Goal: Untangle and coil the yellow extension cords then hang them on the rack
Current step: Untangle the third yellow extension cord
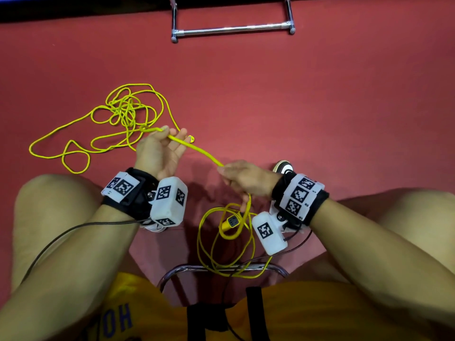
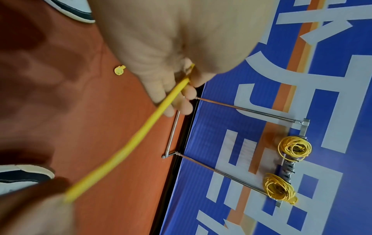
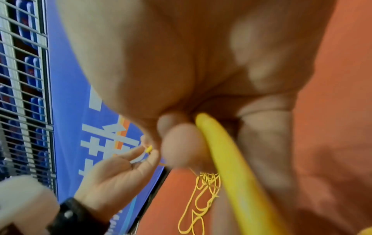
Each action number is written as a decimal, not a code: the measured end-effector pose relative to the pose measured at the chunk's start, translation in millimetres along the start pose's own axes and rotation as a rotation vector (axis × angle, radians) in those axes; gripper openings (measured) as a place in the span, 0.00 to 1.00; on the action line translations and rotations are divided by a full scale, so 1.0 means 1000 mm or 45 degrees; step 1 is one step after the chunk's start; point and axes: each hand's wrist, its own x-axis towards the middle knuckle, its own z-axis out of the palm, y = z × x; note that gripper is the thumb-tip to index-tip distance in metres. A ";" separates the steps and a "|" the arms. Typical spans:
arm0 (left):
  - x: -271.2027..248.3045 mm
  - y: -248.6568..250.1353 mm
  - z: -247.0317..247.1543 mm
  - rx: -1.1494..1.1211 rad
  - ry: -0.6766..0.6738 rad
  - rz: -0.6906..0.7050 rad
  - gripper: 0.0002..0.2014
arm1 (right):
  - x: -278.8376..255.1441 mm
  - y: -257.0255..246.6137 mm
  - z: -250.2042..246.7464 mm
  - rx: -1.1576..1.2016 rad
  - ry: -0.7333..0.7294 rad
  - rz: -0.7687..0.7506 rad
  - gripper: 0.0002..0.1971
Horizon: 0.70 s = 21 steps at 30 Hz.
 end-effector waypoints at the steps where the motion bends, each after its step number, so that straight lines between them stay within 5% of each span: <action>1: -0.001 -0.001 0.001 -0.018 0.015 -0.030 0.12 | -0.004 0.002 0.003 -0.092 -0.075 0.054 0.20; 5: -0.002 -0.003 0.002 -0.052 0.098 -0.034 0.09 | -0.013 0.011 0.014 -0.299 -0.291 0.291 0.19; 8: -0.011 -0.002 0.007 0.124 -0.052 -0.023 0.07 | -0.007 0.017 0.005 -0.268 -0.331 0.344 0.10; 11: -0.027 -0.014 0.013 0.500 -0.335 -0.067 0.14 | 0.002 0.008 -0.012 0.184 0.003 0.170 0.23; 14: -0.039 -0.027 0.011 0.740 -0.456 -0.080 0.17 | 0.009 -0.010 -0.029 0.548 0.457 0.089 0.13; 17: -0.051 -0.043 0.006 0.990 -0.602 -0.187 0.15 | 0.005 -0.022 -0.029 0.682 0.366 0.029 0.23; 21: -0.063 -0.059 0.004 1.151 -0.726 -0.294 0.15 | 0.004 -0.023 -0.020 0.637 0.447 0.000 0.11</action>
